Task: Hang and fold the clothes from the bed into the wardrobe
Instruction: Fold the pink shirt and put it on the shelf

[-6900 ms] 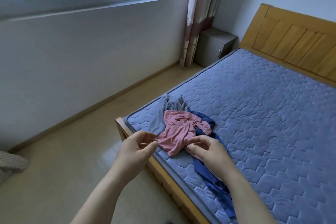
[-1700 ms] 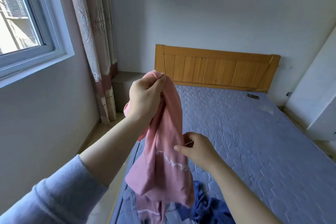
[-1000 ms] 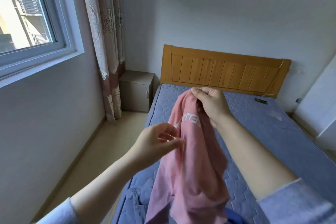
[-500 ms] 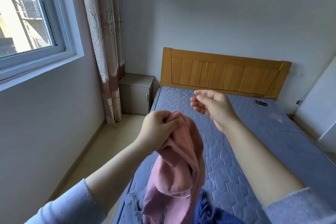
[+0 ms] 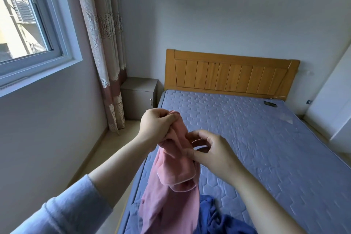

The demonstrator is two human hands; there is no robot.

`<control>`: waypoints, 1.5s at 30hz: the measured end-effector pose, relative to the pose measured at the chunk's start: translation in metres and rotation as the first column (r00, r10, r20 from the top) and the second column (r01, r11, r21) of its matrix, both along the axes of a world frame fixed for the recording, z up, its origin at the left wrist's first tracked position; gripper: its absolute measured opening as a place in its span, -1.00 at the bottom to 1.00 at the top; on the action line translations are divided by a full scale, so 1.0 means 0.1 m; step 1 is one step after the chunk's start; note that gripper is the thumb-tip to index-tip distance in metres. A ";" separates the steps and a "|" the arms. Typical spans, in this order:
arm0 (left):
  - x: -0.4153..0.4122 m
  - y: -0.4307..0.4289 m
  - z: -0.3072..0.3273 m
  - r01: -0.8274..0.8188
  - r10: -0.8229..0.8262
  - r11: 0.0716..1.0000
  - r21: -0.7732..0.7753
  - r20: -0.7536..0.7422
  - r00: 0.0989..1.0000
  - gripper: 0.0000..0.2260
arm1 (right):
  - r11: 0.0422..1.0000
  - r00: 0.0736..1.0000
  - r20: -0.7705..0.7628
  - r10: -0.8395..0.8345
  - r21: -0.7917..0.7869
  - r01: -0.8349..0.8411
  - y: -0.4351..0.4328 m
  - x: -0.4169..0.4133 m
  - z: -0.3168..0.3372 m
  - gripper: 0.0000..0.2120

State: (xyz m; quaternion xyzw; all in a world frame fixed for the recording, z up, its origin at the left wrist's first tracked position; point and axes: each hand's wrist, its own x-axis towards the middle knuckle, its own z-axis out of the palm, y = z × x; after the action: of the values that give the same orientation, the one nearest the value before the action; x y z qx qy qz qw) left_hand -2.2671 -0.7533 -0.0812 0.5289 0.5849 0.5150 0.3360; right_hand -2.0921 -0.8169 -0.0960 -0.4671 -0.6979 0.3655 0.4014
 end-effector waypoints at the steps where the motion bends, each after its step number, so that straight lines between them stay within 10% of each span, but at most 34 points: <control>1: -0.01 0.01 0.01 -0.010 0.010 1.000 -0.002 0.006 1.000 -0.74 | 1.000 1.000 0.018 0.013 0.020 -0.014 0.01 -0.01 0.00 -0.76; 12: -0.17 -0.20 0.09 0.327 -0.270 0.941 -0.090 0.383 0.883 -0.67 | 0.955 0.953 -0.202 -0.225 0.150 0.257 0.35 -0.08 0.31 -0.70; 29: -0.11 -0.67 -0.54 0.503 -0.516 0.856 -0.123 -0.138 0.845 -0.63 | 0.910 0.940 -0.156 -0.303 0.245 0.334 0.67 0.19 1.10 -0.81; 34: -0.15 -0.58 -0.38 0.525 -0.466 0.844 -0.106 0.341 0.817 -0.68 | 0.862 0.906 -0.150 -0.396 0.280 0.423 0.74 0.43 1.10 -0.77; 45: -0.27 -0.10 0.43 0.354 -0.332 0.935 -0.006 0.335 0.882 -0.79 | 0.939 0.922 0.197 -0.334 0.157 0.307 0.67 0.93 0.70 -0.96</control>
State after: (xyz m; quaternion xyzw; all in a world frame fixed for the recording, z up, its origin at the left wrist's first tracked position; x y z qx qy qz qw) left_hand -2.2937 -0.7636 -0.0386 0.5190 0.4348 0.5084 0.5320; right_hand -1.9996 -0.7503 -0.0258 -0.5873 -0.6733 0.1971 0.4037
